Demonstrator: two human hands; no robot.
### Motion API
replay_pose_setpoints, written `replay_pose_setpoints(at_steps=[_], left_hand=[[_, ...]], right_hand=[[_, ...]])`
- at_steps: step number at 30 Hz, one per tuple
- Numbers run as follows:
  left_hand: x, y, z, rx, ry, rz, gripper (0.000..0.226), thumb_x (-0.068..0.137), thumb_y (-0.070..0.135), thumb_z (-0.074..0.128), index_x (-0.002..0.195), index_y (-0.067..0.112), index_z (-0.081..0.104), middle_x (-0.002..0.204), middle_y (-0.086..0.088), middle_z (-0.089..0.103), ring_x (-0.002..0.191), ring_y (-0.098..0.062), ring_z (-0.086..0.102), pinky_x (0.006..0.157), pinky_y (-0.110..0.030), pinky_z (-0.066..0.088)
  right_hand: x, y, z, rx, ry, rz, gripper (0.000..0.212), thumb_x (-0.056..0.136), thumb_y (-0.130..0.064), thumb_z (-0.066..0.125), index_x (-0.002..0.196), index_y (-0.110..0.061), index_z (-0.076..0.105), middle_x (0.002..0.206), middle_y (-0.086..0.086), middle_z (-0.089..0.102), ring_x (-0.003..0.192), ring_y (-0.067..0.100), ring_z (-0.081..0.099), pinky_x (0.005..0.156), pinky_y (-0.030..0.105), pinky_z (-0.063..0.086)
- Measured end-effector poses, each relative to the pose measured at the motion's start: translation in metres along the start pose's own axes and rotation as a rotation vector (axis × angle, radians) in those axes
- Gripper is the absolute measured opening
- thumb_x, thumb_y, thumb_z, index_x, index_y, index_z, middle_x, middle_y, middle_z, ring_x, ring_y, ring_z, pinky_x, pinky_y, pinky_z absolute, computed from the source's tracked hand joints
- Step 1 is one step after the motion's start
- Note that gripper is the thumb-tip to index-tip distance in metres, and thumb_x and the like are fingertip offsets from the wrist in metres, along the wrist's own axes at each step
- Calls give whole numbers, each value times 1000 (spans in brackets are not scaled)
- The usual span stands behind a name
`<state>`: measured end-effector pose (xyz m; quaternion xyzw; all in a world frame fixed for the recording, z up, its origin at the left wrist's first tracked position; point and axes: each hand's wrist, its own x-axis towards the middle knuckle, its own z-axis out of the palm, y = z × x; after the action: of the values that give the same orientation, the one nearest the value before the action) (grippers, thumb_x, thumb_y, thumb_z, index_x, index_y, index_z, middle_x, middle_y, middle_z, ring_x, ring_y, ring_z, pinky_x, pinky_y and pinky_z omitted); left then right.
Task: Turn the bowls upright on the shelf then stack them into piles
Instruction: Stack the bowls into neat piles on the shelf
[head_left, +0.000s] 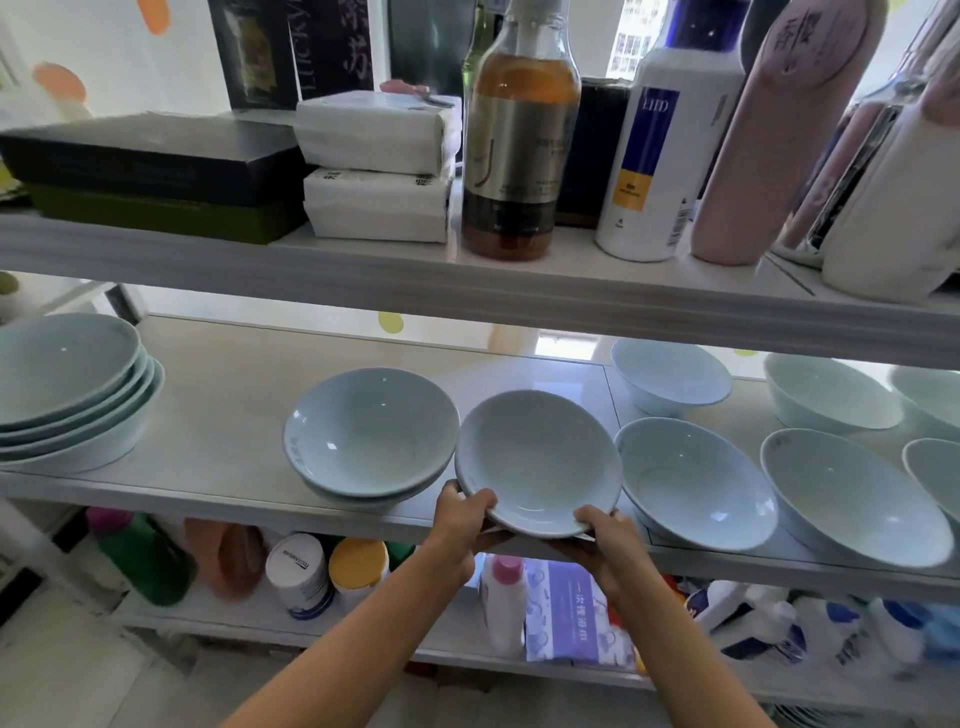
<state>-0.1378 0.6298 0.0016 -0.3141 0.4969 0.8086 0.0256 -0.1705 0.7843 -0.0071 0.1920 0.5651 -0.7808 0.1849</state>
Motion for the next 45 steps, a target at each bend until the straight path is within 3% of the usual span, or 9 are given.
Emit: replay_pose_setpoints(at_steps=[5,8,13,17,24,32,38,41,45], left_hand=[[-3,5,4,8,-27,36,32,86,-7,47,117,3,44,90,-13,59,74,-29,63,64,-39,59],[-7,14,9,2,-52,61,35,87,-6,46,120,4,43,91,-13,59,73,-27,63,57,-32,60],[-17,39,18,13,-87,169,34,88,-5,47,121,3,42,93,-13,58,71,-24,63,56,-29,60],[-23,64,14,32,-73,267,32,89,-4,48,120,3,45,97,-14,59,72,-24,62,59,-29,59],[-26,103,-30,42,47,336,37,89,-1,51,126,-4,47,107,-18,59,81,-30,64,71,-37,60],[-30,119,-103,35,193,303,25,87,-4,51,112,-5,52,91,-15,58,71,-27,61,56,-29,59],[-25,118,-135,102,328,231,10,84,-4,58,94,-4,56,89,-19,60,72,-31,61,46,-29,56],[-15,117,-139,185,368,258,20,82,-2,63,101,-6,59,97,-22,61,78,-33,63,53,-30,58],[0,116,-142,416,437,315,34,77,7,70,106,-9,63,98,-22,67,91,-35,67,80,-44,59]], right_hand=[[-4,-9,1,26,-13,-24,29,89,9,42,116,-2,47,105,19,56,83,34,58,48,32,58],[-6,-21,3,30,-14,-49,29,88,8,43,116,0,47,110,21,54,99,43,57,52,34,60],[-16,-46,15,51,-68,-152,27,89,8,41,115,3,48,96,16,58,83,32,60,58,35,60],[-20,-63,34,14,-136,-231,28,89,7,41,115,2,50,103,15,58,78,25,61,65,35,60],[-20,-63,93,-93,-260,-216,26,88,4,43,110,6,55,111,23,58,93,41,61,64,31,62],[-21,-24,156,-164,-289,-66,10,87,5,50,96,9,55,109,27,56,105,49,59,53,27,60],[-20,1,175,-244,-234,32,22,85,4,58,104,13,53,82,18,56,68,33,63,47,28,58],[-18,0,175,-276,-177,20,16,84,3,62,96,10,55,76,16,58,62,28,62,46,26,57],[-12,0,170,-382,-129,-55,12,83,-1,64,87,9,58,76,17,62,60,27,65,53,24,59]])
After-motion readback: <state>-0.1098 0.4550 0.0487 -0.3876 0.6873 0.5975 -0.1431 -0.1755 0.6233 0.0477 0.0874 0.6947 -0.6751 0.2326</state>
